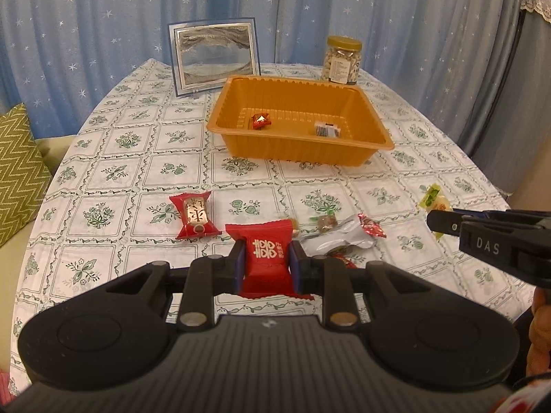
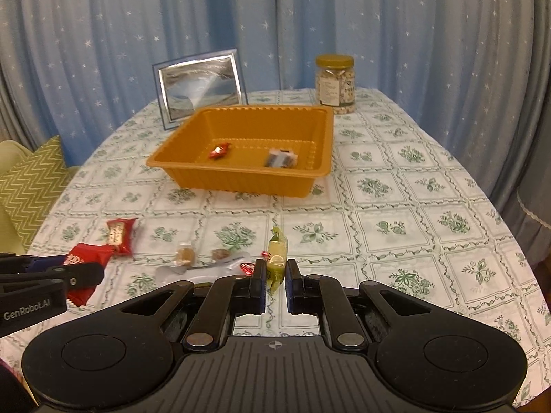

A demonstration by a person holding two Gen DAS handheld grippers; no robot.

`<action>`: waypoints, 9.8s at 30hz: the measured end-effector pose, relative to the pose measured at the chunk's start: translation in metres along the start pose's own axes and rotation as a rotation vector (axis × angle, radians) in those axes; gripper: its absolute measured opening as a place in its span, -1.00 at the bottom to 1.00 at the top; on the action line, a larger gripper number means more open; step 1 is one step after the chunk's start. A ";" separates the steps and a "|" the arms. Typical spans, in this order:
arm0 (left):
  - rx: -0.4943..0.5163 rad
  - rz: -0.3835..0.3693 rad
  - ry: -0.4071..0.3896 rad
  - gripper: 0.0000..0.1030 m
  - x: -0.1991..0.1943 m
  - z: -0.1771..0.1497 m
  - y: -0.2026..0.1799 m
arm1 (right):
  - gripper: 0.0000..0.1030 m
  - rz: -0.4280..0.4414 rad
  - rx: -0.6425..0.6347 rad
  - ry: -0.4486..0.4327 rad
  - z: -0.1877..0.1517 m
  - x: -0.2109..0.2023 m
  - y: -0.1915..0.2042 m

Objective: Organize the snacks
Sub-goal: 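Carry the red candy in the left gripper and yellow candy in the right gripper over the tray, then open the left gripper over the tray while the right gripper releases the yellow candy, then lift both grippers away from the orange tray, then move both open grippers toward the candies lying on the tablecloth, then grasp the red foil-wrapped candy with the right gripper, then grasp the small red candy beside the white packet with the left gripper while the right holds the foil candy, then carry both held candies over the orange tray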

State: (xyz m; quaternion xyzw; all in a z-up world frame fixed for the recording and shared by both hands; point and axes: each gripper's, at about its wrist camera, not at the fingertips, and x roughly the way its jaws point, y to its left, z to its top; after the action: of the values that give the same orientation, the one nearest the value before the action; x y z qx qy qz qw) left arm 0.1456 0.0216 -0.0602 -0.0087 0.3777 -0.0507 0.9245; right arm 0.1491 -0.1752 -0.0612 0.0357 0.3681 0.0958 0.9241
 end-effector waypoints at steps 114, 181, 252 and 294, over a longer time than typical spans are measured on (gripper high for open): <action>-0.095 -0.003 -0.018 -0.08 0.007 0.037 0.009 | -0.16 0.067 0.197 -0.025 0.056 -0.001 -0.050; -0.100 -0.016 0.108 0.08 0.064 -0.013 0.009 | -0.04 0.049 0.231 0.186 0.008 0.118 -0.035; 0.040 -0.047 0.011 -0.61 0.016 -0.006 -0.038 | -0.52 0.047 0.118 0.078 0.000 0.017 -0.031; -0.024 -0.069 -0.071 -0.61 0.065 0.113 -0.011 | -0.52 0.068 0.010 -0.005 0.105 0.068 -0.028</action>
State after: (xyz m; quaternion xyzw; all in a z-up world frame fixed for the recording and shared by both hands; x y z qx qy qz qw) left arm 0.2693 0.0019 -0.0242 -0.0344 0.3448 -0.0778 0.9348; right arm 0.2739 -0.1882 -0.0346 0.0534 0.3649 0.1253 0.9210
